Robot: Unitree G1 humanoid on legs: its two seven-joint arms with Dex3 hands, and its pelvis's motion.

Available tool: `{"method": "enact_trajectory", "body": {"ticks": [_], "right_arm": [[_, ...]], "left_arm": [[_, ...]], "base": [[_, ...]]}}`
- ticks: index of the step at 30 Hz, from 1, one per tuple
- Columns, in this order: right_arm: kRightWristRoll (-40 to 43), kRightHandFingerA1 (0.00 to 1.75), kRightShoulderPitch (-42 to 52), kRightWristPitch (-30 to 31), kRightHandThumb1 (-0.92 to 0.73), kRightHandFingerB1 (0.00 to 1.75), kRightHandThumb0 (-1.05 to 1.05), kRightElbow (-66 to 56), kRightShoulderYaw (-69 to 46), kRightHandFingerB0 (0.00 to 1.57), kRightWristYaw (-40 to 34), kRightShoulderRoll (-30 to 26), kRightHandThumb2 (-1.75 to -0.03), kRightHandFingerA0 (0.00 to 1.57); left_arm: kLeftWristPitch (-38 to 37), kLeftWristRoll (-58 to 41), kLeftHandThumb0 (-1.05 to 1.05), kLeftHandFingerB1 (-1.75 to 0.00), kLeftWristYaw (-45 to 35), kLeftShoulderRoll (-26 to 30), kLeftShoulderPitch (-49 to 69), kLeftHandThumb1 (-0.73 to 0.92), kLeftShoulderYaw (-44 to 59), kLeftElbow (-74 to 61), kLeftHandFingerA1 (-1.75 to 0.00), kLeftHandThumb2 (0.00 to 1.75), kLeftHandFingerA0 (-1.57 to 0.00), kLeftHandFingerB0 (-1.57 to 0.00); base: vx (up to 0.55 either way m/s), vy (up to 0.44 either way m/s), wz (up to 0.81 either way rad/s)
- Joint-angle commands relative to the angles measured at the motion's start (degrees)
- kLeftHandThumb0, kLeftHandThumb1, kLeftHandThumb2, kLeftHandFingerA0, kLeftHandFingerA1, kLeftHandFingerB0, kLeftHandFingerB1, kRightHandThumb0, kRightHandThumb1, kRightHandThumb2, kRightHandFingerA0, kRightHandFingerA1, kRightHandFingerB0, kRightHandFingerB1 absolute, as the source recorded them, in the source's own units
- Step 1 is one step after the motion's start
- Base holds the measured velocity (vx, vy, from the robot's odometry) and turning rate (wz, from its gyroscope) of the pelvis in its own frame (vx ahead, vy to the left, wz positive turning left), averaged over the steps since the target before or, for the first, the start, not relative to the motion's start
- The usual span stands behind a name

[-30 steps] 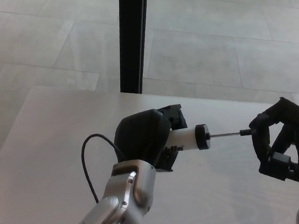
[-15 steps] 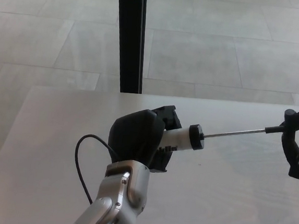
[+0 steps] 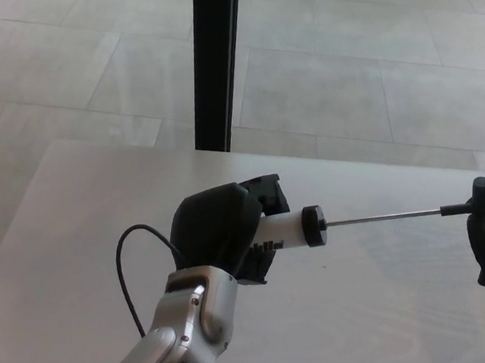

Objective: The robot uses its left hand to lift the air pump kept on the middle of the desk and use the right hand to pull out the handle

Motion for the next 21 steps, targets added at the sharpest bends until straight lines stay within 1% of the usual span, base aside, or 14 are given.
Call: {"method": "enact_trajectory", "body": {"ticks": [1,9,10,11,12,13,14,15,16,17,18,19,20,21], "right_arm": [[0.9,1.75,0.0,1.4,-0.51,1.56,-0.18,0.5,-2.4,0.75,-0.4,-2.2,-1.14,0.89],[3.9,1.71,-0.4,-0.3,-0.49,1.47,-0.13,1.6,-3.5,0.78,1.0,-1.5,-1.17,0.94],[4.1,1.66,-0.6,-0.1,-0.48,1.32,-0.15,1.7,-3.0,0.81,2.3,-1.8,-1.17,0.87],[5.6,1.53,-0.4,0.3,-0.58,0.95,-0.15,1.2,-2.6,0.79,5.8,-2.6,-1.01,0.80],[7.3,1.56,0.0,3.1,-0.75,0.63,-0.28,-0.7,-2.1,0.60,9.9,-3.3,-0.68,0.78],[7.2,1.12,0.8,6.0,-0.73,0.32,-0.32,-3.1,-1.0,0.26,13.7,-4.8,-0.62,0.72],[7.3,1.12,0.9,6.5,-0.73,0.32,-0.32,-3.5,-0.8,0.26,14.1,-5.1,-0.62,0.72],[8.0,0.86,1.3,7.3,-0.70,0.28,-0.35,-4.3,-0.6,0.11,15.7,-5.6,-0.61,0.61],[7.9,0.67,1.4,7.8,-0.57,0.17,-0.51,-4.5,-0.4,0.00,16.6,-6.1,-0.88,0.42],[7.5,0.50,1.5,9.8,-0.73,0.10,-0.58,-5.2,0.2,0.00,18.9,-7.4,-0.60,0.21],[8.3,0.15,1.5,12.7,-0.68,0.00,-1.03,-5.8,0.1,0.00,21.8,-9.0,-1.01,0.00],[9.0,0.13,1.3,12.4,-0.69,0.00,-1.05,-5.0,0.0,0.00,22.6,-9.5,-1.05,0.00],[9.5,0.00,1.1,12.2,-0.80,0.00,-0.96,-4.5,-0.2,0.00,23.1,-9.8,-0.64,0.00],[9.9,0.00,1.1,12.2,-0.82,0.00,-1.02,-4.2,-0.3,0.00,23.6,-10.1,-0.65,0.00]], "left_arm": [[0.3,0.9,-0.14,-1.57,0.1,2.4,1.2,0.48,0.4,-0.1,-1.75,1.15,-0.95,-0.80],[-0.9,0.5,-0.13,-1.54,0.9,2.6,2.8,0.46,0.5,-0.3,-1.75,1.20,-0.95,-0.82],[-0.9,0.5,-0.13,-1.54,0.7,2.9,3.0,0.46,0.6,-0.4,-1.75,1.20,-0.94,-0.82],[-1.3,0.7,-0.14,-1.56,0.7,3.1,3.1,0.44,0.4,-0.2,-1.75,1.21,-0.95,-0.82],[-0.9,0.8,-0.14,-1.56,0.2,3.3,3.1,0.44,0.2,-0.2,-1.75,1.21,-0.94,-0.83],[-1.2,1.1,-0.15,-1.54,0.4,3.6,3.5,0.44,-0.4,0.1,-1.75,1.22,-0.98,-0.84],[-1.3,1.1,-0.15,-1.54,0.4,3.6,3.6,0.44,-0.5,0.1,-1.75,1.22,-0.98,-0.84],[-1.3,1.4,-0.21,-1.27,-0.3,4.1,4.0,0.45,-1.1,0.0,-1.42,1.16,-1.26,-1.03],[-1.4,1.6,-0.22,-1.27,-0.3,4.4,4.1,0.46,-1.4,0.1,-1.42,1.16,-1.27,-1.02],[-1.2,1.9,-0.23,-1.27,-0.6,4.7,4.4,0.45,-1.8,0.1,-1.44,1.16,-1.28,-1.01],[-0.8,1.9,-0.24,-1.26,-1.5,5.1,4.9,0.47,-2.2,-0.1,-1.43,1.16,-1.25,-1.00],[-0.6,2.3,-0.24,-1.25,-1.6,5.5,5.0,0.46,-2.4,-0.1,-1.42,1.16,-1.25,-1.00],[-0.8,2.2,-0.25,-1.24,-1.6,5.7,5.0,0.46,-2.4,0.0,-1.42,1.15,-1.26,-0.99],[-1.1,1.9,-0.25,-1.24,-1.5,5.8,5.1,0.47,-2.4,0.2,-1.43,1.15,-1.27,-0.99]], "base": [[0.00,0.000,0.00],[0.00,0.000,0.00],[0.00,0.000,0.00],[0.00,0.000,0.00],[0.00,0.000,0.00],[0.00,0.000,0.00],[0.00,0.000,0.00],[0.00,0.000,0.00],[0.00,0.000,0.00],[0.00,0.000,0.00],[0.00,0.000,0.00],[0.00,0.000,0.00],[0.00,0.000,0.00],[0.00,0.000,0.00]]}}
